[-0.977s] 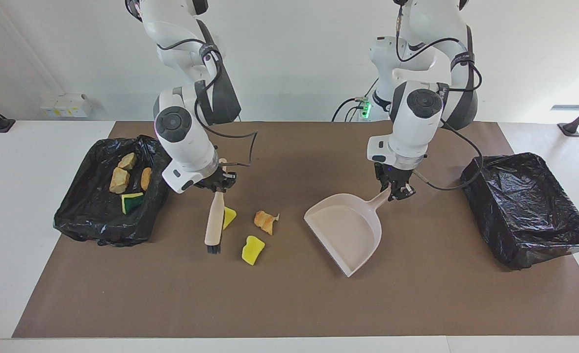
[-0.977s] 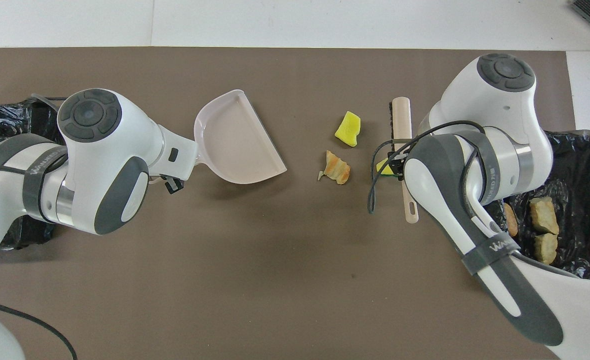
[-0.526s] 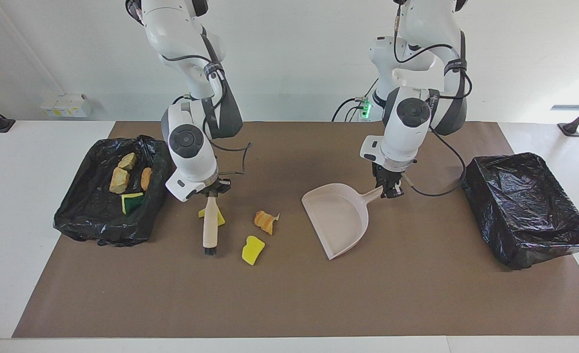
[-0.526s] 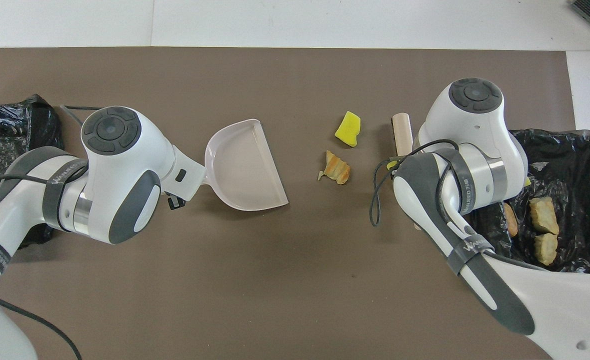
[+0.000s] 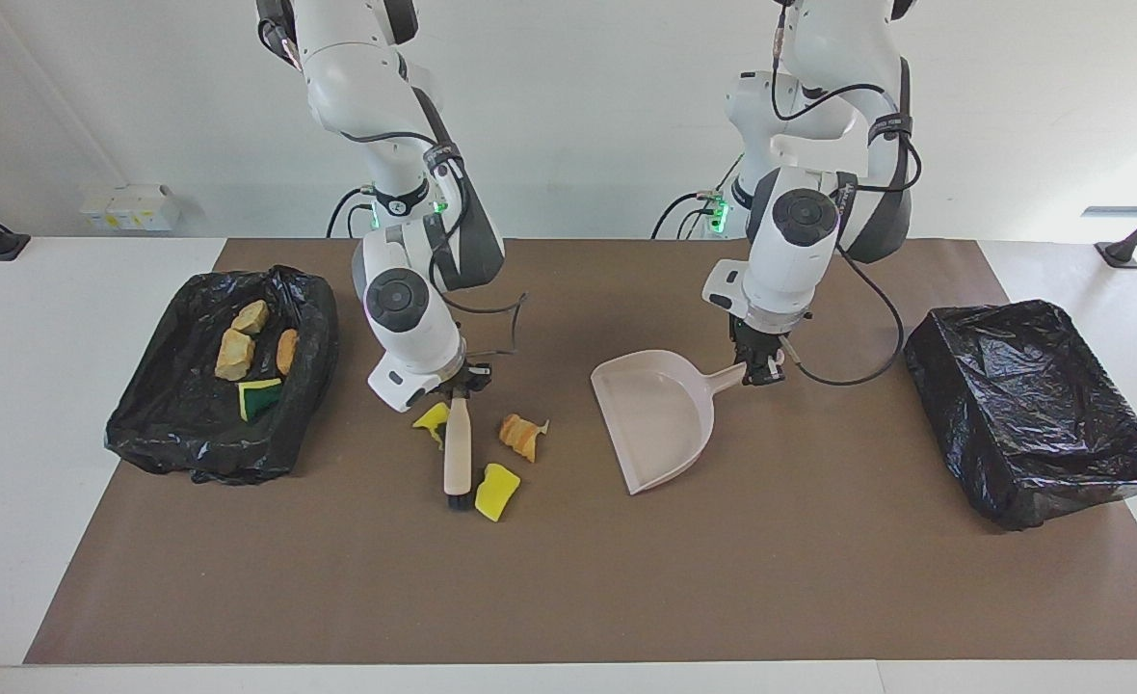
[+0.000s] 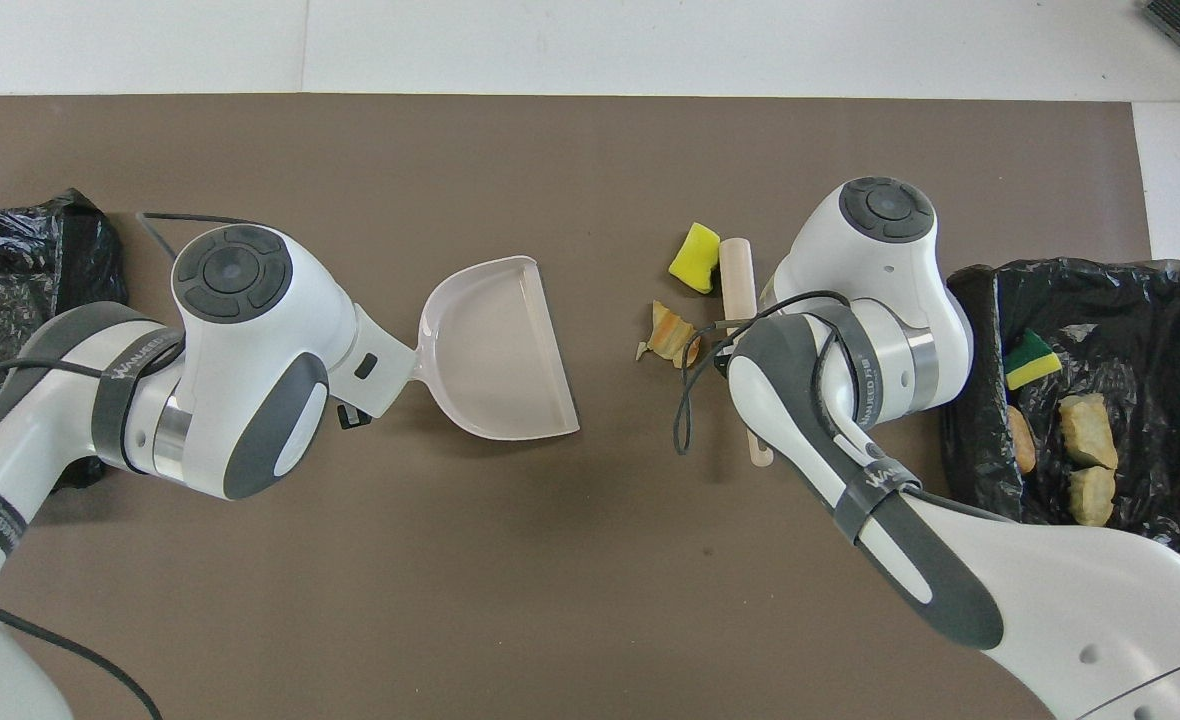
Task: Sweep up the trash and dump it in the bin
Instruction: 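Hold the dustpan by the debris while the right gripper sweeps chunks in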
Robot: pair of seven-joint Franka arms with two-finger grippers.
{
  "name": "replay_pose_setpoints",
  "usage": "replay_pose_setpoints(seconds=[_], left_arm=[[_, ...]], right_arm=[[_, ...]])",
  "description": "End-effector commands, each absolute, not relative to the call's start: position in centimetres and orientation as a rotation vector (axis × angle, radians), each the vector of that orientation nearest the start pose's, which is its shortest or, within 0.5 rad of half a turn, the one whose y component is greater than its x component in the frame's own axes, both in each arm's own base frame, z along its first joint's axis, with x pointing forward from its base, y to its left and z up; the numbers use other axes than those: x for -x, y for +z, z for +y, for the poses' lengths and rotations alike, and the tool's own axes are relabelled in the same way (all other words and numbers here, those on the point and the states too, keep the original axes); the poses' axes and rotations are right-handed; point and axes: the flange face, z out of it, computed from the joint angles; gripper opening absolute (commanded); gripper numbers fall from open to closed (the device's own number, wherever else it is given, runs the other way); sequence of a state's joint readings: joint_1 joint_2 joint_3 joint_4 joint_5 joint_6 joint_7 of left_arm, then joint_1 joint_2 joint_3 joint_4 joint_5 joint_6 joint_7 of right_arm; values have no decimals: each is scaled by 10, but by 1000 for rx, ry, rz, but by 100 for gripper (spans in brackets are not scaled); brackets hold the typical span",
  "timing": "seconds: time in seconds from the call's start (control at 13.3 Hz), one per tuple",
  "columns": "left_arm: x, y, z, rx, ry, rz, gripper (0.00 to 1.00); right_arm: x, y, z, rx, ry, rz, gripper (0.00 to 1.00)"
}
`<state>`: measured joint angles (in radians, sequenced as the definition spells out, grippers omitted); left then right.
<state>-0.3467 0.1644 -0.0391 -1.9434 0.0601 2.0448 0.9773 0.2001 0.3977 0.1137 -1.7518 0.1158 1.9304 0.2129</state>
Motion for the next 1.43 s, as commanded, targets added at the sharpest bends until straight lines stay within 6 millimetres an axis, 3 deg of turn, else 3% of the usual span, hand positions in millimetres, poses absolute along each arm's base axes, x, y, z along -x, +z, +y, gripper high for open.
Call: replay_pose_setpoints(seconds=[0.0,0.08,0.15,0.38,0.53,0.83,0.9,1.13,1.28,1.35], left_arm=[[-534,395,-215,2354,116,2017,0],[-534,395,-215,2352,114,2018,0],[-534,395,-215,2352,114,2018,0],[-524,387,-212,2349,72,2014,0],[-519,374,-211,2344,57,2019,0],[-529,367,-217,2334,-59,2033,0],[-530,367,-218,2340,-76,2045,0],[-530,367,-218,2347,-81,2052,0],[-530,367,-217,2345,-81,2054,0],[-530,366,-217,2335,-77,2067,0]], right_arm=[[-584,331,234,2914,426,-49,0],[-578,335,251,2860,428,-41,0],[-566,337,280,2823,433,-75,0],[-555,348,316,2664,450,1,0],[-548,368,333,2579,455,56,0],[-548,458,302,2575,352,214,0],[-546,472,292,2598,349,223,0],[-546,463,252,2940,270,42,0],[-545,433,218,3103,308,-346,0],[-545,420,208,3123,321,-399,0]])
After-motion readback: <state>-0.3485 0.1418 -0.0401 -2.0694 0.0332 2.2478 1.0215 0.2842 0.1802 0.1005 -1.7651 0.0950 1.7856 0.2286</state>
